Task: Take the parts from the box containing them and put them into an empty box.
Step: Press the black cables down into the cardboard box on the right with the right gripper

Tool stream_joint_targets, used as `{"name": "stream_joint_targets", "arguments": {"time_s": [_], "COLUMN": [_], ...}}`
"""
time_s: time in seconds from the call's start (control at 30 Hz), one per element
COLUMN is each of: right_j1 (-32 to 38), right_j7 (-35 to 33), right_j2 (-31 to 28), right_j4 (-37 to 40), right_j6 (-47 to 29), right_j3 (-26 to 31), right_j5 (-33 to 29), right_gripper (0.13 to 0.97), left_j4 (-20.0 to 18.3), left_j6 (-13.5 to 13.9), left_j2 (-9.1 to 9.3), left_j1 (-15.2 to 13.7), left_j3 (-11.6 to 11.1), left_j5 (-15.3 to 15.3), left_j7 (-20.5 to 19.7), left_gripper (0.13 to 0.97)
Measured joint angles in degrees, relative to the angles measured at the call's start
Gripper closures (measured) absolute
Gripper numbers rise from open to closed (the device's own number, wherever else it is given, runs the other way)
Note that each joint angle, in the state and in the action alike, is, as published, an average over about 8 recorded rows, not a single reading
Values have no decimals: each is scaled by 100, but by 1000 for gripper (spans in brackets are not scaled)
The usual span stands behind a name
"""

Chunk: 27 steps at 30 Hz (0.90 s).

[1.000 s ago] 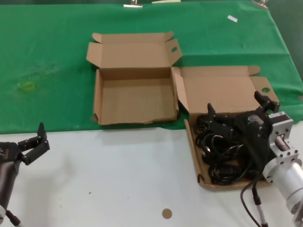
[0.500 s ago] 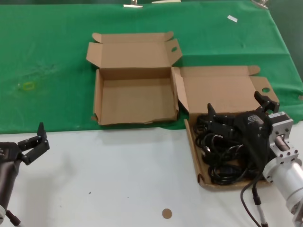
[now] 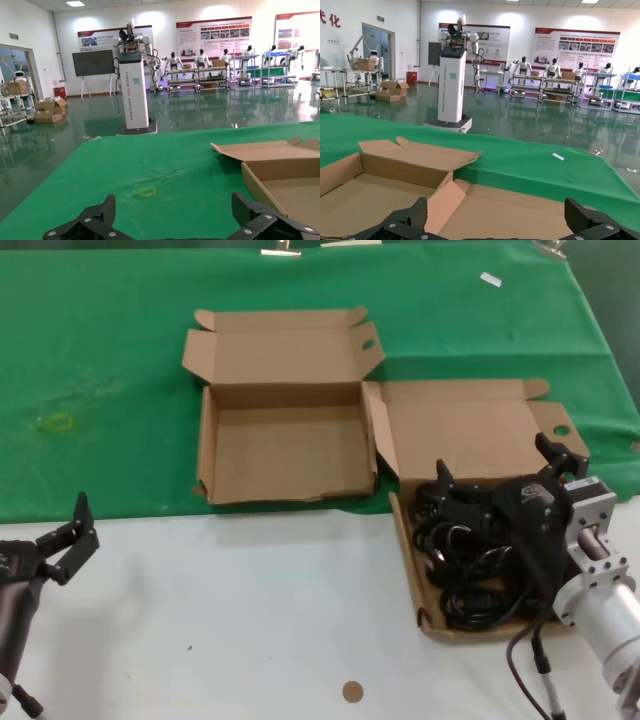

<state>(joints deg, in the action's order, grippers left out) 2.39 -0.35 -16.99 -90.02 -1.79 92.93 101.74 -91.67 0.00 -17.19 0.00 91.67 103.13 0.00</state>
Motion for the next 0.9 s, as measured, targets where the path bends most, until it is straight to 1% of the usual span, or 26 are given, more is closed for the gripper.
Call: {"name": "stream_joint_targets", "arguments": {"time_s": [0.1, 0.3, 0.37, 0.4, 0.43, 0.67, 0.8, 0.9], "right_j1": [7, 24, 32, 36, 41, 96, 150, 207], "right_j7": [-16, -3, 18, 31, 45, 137, 216, 310], "right_j2": [6, -48, -117, -166, -225, -839, -1252, -1603], "right_j4": [7, 11, 3, -2, -8, -12, 17, 27], "right_j6": [-3, 39, 77, 99, 123, 243, 211, 133], "right_j3": [14, 90, 151, 191, 238, 654, 856, 1017], "right_j5": [-15, -10, 12, 27, 47, 222, 300, 335], "right_gripper": [129, 129, 129, 129, 129, 129, 129, 129], "left_j4": [0, 0, 0, 0, 0, 0, 0, 0], "left_j6": [0, 0, 0, 0, 0, 0, 0, 0], "left_j2": [0, 0, 0, 0, 0, 0, 0, 0], "left_j1": [0, 0, 0, 0, 0, 0, 0, 0], "left_j3": [0, 0, 0, 0, 0, 0, 0, 0], "left_j5": [0, 0, 0, 0, 0, 0, 0, 0], "left_j7": [0, 0, 0, 0, 0, 0, 0, 0], "left_gripper": [256, 384, 426, 426, 455, 653, 653, 717]}}
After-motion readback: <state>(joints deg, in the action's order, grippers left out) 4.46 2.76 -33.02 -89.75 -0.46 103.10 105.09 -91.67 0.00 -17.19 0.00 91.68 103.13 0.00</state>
